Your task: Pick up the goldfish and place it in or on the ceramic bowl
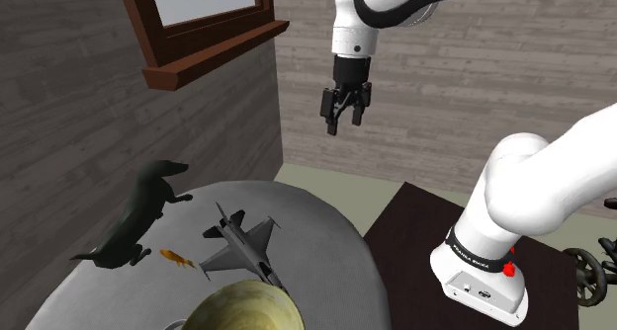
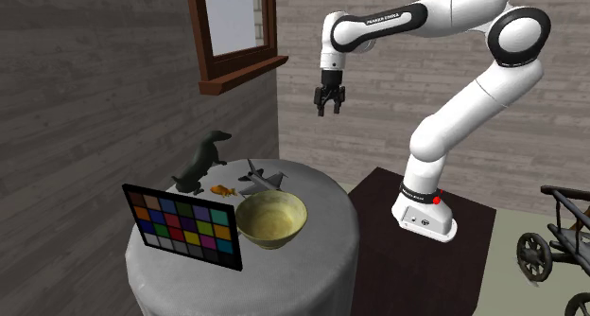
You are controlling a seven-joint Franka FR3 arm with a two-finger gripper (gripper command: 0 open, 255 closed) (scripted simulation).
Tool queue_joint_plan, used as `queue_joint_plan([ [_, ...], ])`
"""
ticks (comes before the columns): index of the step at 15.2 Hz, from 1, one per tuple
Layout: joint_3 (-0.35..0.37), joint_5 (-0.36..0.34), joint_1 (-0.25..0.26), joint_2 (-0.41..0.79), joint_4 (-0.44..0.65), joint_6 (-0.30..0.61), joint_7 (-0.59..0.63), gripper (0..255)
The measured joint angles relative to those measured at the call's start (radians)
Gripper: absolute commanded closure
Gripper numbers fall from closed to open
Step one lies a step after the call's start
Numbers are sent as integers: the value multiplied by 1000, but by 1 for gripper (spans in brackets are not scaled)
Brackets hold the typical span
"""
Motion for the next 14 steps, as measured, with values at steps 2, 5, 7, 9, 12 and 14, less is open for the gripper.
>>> queue_joint_plan([
  [2,28,19,21,38,-1,56,9,0],
  [5,69,42,49,101,-6,148,20,0],
  [7,97,52,66,157,18,196,31,0],
  [9,124,58,82,218,41,251,42,0],
  [12,168,61,106,298,75,323,65,0],
  [14,193,54,117,366,108,375,78,0],
])
